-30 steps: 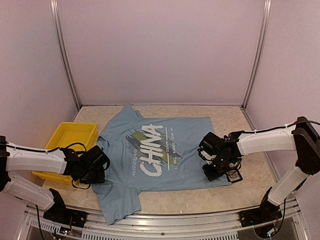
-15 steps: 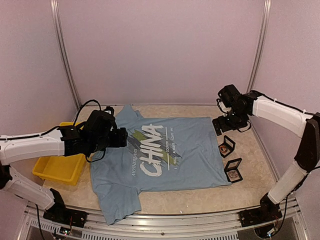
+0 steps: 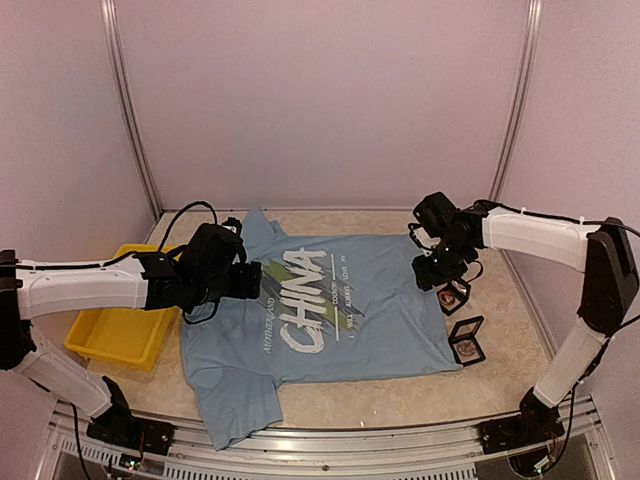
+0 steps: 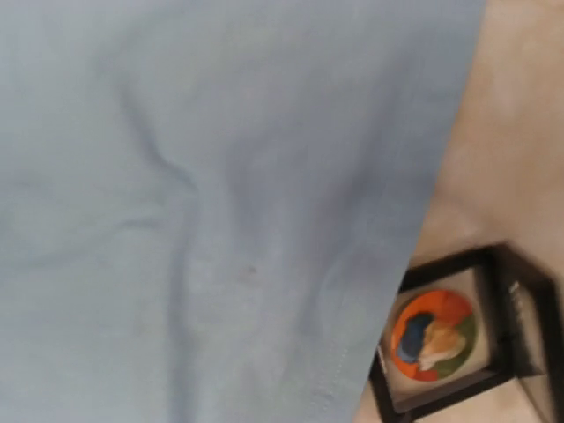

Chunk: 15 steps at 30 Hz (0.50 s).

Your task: Pin the brooch onto the clothing

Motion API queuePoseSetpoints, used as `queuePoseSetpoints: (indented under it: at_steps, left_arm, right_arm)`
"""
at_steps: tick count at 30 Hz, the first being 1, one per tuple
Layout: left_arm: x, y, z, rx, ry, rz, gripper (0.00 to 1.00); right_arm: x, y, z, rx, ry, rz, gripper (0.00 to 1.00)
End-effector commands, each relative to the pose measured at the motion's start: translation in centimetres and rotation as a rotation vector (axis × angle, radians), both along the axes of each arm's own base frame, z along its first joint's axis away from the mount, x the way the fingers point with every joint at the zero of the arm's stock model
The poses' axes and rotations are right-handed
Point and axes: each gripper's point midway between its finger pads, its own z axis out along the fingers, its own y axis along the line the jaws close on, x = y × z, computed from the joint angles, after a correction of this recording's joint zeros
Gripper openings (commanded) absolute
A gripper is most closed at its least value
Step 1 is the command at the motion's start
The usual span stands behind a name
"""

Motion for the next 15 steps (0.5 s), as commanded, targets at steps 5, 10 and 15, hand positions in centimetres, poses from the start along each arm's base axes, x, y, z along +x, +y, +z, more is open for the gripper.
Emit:
queuePoseSetpoints:
  at_steps: [5,10,15]
  left_arm:
    - [0.1,0.1,-0.8,0.012,0.01,-0.023,0.86]
    - [0.2,0.3,-1.2,0.021,0.016,-0.02,0.86]
    - [0.5,0.5,-1.0,0.036,0.014,-0.019,0.86]
  right_arm:
    - [1.1,-5.9,-4.2,-0.217,-0.057,-0.247,0.35]
    - [0.4,-5.5,-7.2,-0.183,0.013,-0.194,0.33]
    - [0.7,-6.3,-9.1,-0.256,0.044,-0.197,0.28]
